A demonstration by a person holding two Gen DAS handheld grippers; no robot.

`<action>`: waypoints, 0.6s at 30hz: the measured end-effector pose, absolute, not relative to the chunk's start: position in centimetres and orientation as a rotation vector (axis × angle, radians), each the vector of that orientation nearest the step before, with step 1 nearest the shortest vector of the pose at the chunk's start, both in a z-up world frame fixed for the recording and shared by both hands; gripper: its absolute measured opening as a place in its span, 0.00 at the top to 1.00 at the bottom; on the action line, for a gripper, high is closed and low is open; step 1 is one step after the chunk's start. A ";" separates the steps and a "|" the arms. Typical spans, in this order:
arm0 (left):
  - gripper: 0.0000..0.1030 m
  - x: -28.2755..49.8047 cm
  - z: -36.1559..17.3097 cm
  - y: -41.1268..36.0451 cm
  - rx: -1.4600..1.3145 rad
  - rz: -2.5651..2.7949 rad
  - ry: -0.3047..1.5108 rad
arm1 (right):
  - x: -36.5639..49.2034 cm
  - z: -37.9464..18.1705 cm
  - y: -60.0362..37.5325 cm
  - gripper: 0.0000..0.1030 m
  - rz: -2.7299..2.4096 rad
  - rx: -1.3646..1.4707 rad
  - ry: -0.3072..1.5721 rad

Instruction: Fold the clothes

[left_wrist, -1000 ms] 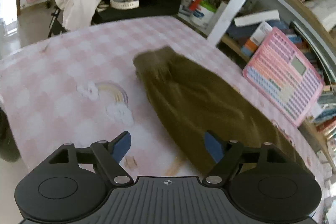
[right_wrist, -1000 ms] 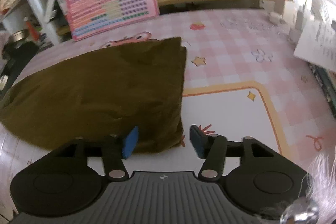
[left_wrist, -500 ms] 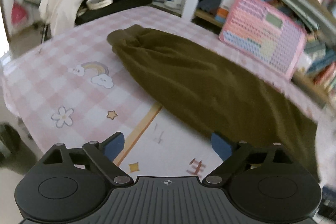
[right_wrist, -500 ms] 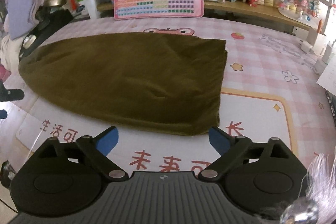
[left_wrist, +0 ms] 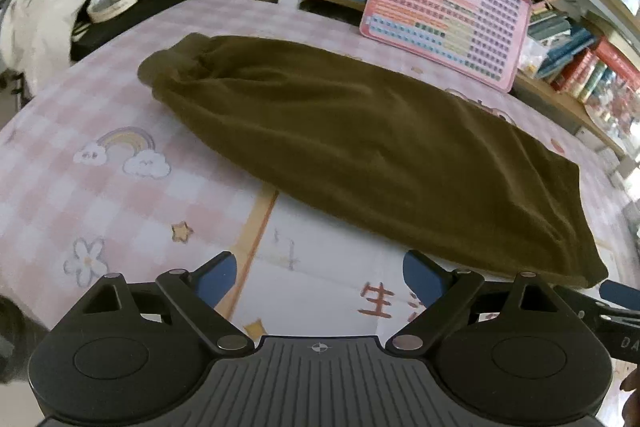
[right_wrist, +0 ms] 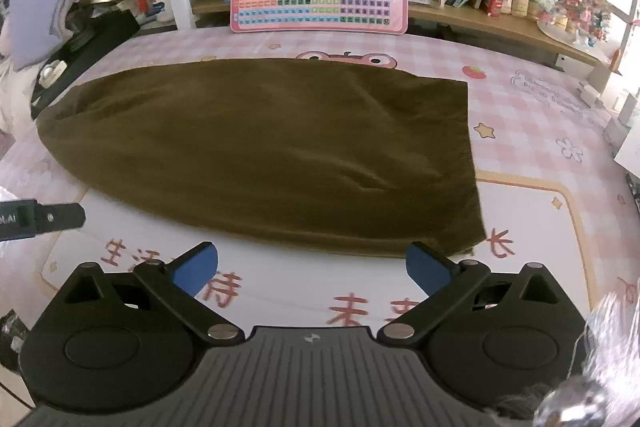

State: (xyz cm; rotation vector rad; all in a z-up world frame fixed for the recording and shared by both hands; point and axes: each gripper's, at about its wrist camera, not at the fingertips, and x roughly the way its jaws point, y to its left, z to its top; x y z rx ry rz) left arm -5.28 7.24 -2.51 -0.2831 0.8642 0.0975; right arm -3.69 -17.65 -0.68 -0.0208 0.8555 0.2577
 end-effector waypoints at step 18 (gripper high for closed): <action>0.11 -2.2 -4.6 19.8 -0.631 0.064 0.848 | -2.1 -1.1 -9.6 0.01 0.133 -0.048 0.749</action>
